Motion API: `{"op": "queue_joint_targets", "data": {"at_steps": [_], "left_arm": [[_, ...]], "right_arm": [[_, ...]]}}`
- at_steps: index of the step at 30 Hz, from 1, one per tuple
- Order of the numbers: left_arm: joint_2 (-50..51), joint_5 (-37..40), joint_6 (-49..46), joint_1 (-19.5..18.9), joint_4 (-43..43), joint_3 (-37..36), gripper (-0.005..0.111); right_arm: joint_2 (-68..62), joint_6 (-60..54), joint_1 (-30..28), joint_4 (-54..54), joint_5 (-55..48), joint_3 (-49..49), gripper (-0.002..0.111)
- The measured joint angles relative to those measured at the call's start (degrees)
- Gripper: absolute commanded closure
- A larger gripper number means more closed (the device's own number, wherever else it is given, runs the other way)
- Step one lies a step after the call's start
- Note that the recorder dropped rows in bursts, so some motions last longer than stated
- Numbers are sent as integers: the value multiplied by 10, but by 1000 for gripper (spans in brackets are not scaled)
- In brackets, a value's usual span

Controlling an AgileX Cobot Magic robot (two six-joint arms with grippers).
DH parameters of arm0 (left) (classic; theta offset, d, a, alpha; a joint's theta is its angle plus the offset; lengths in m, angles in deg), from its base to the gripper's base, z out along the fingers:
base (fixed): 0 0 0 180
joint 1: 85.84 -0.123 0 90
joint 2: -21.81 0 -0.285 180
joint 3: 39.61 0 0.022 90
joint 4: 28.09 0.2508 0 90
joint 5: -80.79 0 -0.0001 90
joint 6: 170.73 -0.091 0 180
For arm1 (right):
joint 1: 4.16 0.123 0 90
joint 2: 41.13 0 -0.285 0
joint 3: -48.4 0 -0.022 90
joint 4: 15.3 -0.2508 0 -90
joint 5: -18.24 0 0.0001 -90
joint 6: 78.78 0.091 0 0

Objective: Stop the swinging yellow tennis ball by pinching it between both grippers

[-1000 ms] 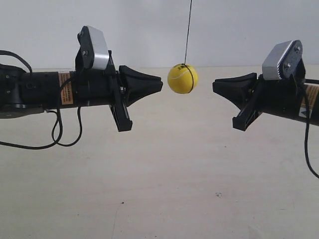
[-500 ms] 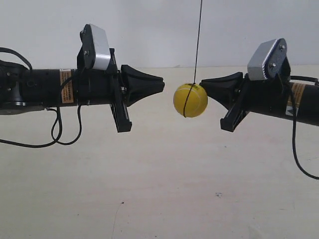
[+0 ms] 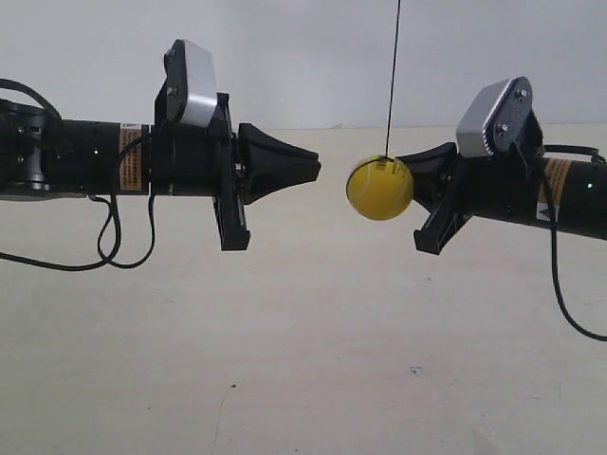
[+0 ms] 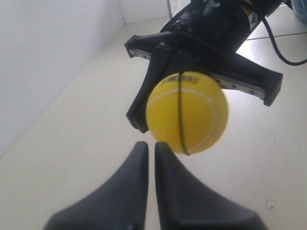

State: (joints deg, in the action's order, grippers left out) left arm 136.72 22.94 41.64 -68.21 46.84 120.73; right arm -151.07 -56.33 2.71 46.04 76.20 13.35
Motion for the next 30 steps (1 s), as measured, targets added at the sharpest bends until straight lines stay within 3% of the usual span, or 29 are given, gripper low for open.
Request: {"op": "queue_joint_targets", "data": {"at_steps": [17, 26, 30], "left_arm": [[5, 13, 1, 34, 13, 1, 102], [5, 54, -24, 34, 12, 1, 102], [5, 107, -40, 33, -23, 2, 102]], "right_arm": [[0, 8, 0, 22, 2, 0, 108], [0, 8, 0, 25, 12, 0, 108], [0, 7, 0, 25, 13, 0, 108]]}}
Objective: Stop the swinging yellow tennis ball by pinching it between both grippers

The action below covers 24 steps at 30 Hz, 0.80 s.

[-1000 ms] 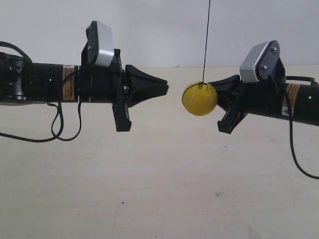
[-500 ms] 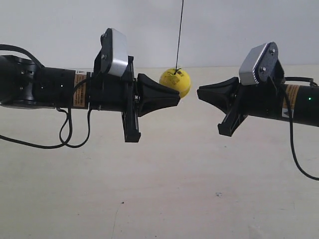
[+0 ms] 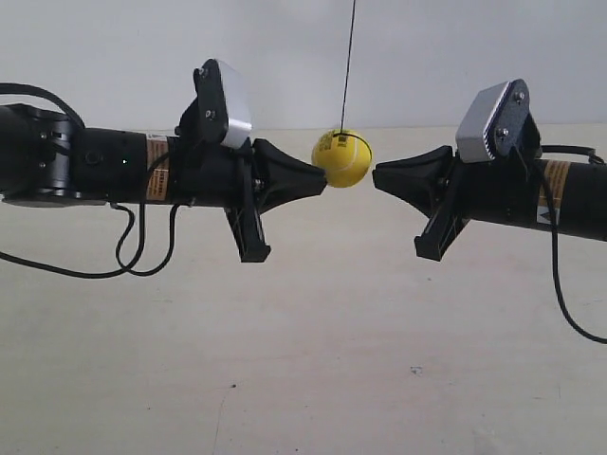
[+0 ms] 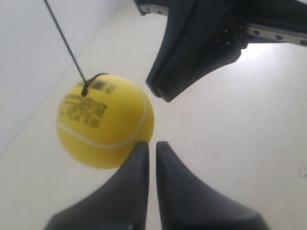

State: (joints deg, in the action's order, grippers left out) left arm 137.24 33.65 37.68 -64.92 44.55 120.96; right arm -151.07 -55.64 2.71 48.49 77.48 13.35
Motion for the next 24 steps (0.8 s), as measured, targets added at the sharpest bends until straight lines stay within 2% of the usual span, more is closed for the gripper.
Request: {"op": "queue_joint_targets", "data": {"at_steps": [5, 8, 12, 17, 24], "left_arm": [[1, 2, -2, -25, -10, 0, 102], [1, -23, -8, -50, -50, 1, 102], [1, -43, -6, -54, -60, 16, 102], [14, -45, 82, -54, 32, 58, 102], [24, -56, 116, -54, 89, 61, 102]], "right_arm": [[0, -2, 0, 0, 0, 0, 108], [0, -2, 0, 0, 1, 0, 108], [0, -2, 0, 1, 2, 0, 108], [0, 0, 0, 2, 2, 0, 108], [0, 11, 0, 9, 6, 0, 108]]}}
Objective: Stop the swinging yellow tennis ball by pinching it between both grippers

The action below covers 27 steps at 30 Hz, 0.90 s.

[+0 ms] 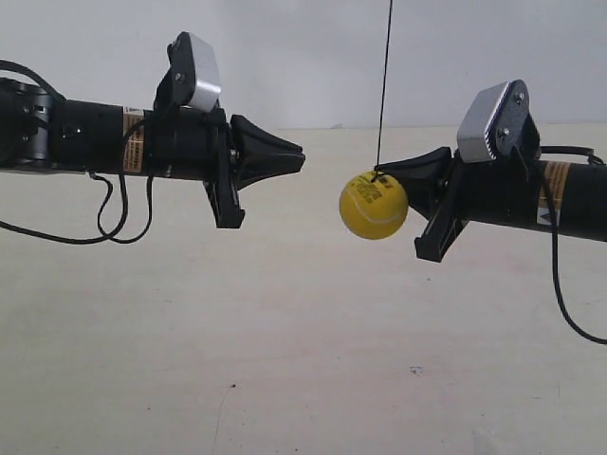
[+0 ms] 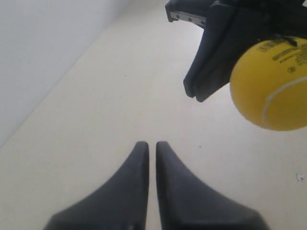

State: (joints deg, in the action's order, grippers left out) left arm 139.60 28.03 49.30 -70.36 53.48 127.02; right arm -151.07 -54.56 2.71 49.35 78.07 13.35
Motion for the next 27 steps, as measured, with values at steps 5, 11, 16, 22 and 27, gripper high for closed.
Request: {"op": "queue_joint_targets", "data": {"at_steps": [5, 11, 16, 22, 27], "left_arm": [[40, -14, -1, 0, 3, 0, 102], [41, -33, -9, 0, 0, 1, 102], [41, -40, -33, 0, -21, 1, 102], [41, -40, -58, 6, -49, 1, 102], [41, -40, -66, 7, -51, 1, 102]], "right_arm": [[0, 5, 0, 6, 1, 0, 108], [0, 5, 0, 6, 1, 0, 108], [0, 6, 0, 9, 6, 0, 108], [0, 7, 0, 13, 20, 0, 108], [0, 7, 0, 15, 21, 0, 108]]}}
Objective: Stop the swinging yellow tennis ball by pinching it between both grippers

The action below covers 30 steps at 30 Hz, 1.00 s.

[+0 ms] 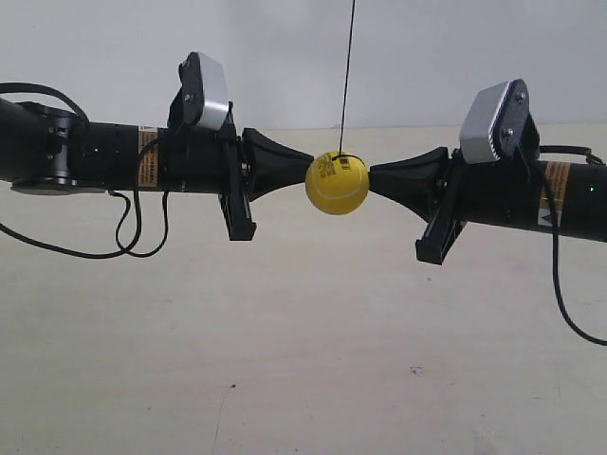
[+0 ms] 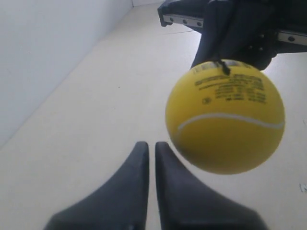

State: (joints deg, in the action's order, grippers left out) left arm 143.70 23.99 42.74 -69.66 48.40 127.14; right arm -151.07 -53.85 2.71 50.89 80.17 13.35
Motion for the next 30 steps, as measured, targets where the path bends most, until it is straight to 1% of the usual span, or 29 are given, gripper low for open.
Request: {"op": "queue_joint_targets", "data": {"at_steps": [14, 21, 30], "left_arm": [[-1, -1, 10, 0, 1, 0, 102], [-3, -11, 30, 0, 38, 0, 102], [-4, -28, 35, 0, 42, 0, 102]], "right_arm": [[0, 1, 0, 1, 1, 0, 108], [0, 1, 0, 10, 0, 0, 108], [0, 1, -5, 13, -6, 0, 108]]}}
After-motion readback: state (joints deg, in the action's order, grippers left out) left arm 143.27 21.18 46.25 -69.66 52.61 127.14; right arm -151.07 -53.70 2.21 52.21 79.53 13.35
